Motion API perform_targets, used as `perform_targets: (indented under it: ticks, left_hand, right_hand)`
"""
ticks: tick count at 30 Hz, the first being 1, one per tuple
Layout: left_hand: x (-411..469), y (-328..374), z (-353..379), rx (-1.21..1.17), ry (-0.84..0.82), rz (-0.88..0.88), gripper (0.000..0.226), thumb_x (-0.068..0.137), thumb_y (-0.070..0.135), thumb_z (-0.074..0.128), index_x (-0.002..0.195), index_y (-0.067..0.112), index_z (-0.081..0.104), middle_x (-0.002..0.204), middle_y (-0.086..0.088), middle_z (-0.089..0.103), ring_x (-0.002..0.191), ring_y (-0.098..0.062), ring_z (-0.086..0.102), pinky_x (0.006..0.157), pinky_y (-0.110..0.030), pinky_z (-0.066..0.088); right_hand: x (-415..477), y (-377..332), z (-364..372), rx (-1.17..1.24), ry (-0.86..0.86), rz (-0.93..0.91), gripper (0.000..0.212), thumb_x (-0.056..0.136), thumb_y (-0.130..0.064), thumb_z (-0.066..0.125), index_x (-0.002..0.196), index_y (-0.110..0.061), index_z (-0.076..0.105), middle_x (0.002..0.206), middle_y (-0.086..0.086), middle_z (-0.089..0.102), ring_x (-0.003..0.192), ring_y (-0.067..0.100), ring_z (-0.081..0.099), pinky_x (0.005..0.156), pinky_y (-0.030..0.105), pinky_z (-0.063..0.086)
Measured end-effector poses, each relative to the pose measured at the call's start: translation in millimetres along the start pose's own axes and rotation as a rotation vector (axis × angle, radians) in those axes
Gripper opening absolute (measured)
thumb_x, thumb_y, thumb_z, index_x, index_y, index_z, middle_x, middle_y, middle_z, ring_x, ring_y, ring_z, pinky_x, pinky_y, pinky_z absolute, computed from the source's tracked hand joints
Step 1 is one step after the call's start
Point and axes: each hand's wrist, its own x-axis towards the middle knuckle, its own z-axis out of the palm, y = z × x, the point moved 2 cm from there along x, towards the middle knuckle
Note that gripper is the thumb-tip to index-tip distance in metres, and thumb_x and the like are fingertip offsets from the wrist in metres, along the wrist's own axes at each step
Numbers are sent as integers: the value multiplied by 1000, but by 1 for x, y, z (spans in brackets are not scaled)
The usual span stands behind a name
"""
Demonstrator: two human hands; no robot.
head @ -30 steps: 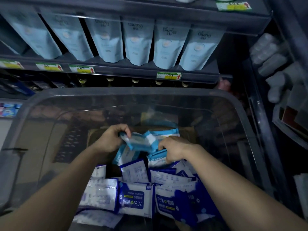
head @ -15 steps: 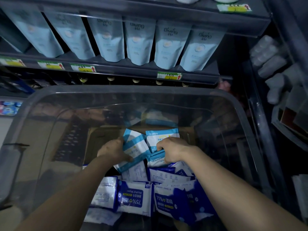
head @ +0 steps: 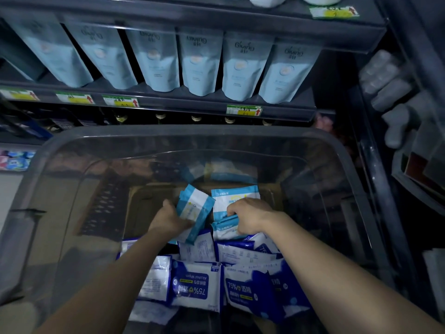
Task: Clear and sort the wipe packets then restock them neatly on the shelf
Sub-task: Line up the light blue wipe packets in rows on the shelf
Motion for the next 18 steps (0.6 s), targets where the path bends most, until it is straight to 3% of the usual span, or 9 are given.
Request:
perform_targets:
  ticks: [2,4,8,13,18]
  left_hand:
    - [1,1,-3,-75,-91,-17,58,72,19,82,118,3,52,117,-12,62,102,-28,62,84,-38,54]
    - [-2,5,-10,-152,-165,31,42,75,16,80,110,4,59,108,-13,66,93,-27,66,82,-42,57]
    - [-14,23,-32,-336,-299,164,30,86,11,68,114,7,58,103,-9,69,80,-17,69,62,-26,56]
    - [-37,61,-47,-320,-360,319,32,85,13,68,116,13,57,103,-5,70,81,-13,69,60,-21,54]
    - [-78,102,-40,-423,-496,442,34,87,4,63,120,12,57,111,-10,70,84,-17,71,67,-28,60]
  right_hand:
    - [-2,1,1,42,40,16,30,83,-7,60,109,-21,61,103,0,58,92,21,53,62,28,41]
    - [-5,2,1,96,88,42,37,85,-11,62,118,-26,60,114,0,59,101,21,55,75,32,49]
    - [-22,1,-8,240,233,95,47,87,-21,67,131,-30,55,130,-2,56,113,21,55,89,32,49]
    - [-69,-1,-29,365,545,152,39,86,-26,69,123,-27,58,120,-4,62,106,19,59,76,23,40]
    - [-140,3,-33,486,825,256,36,81,-30,72,114,-26,58,110,-4,68,100,18,63,82,34,50]
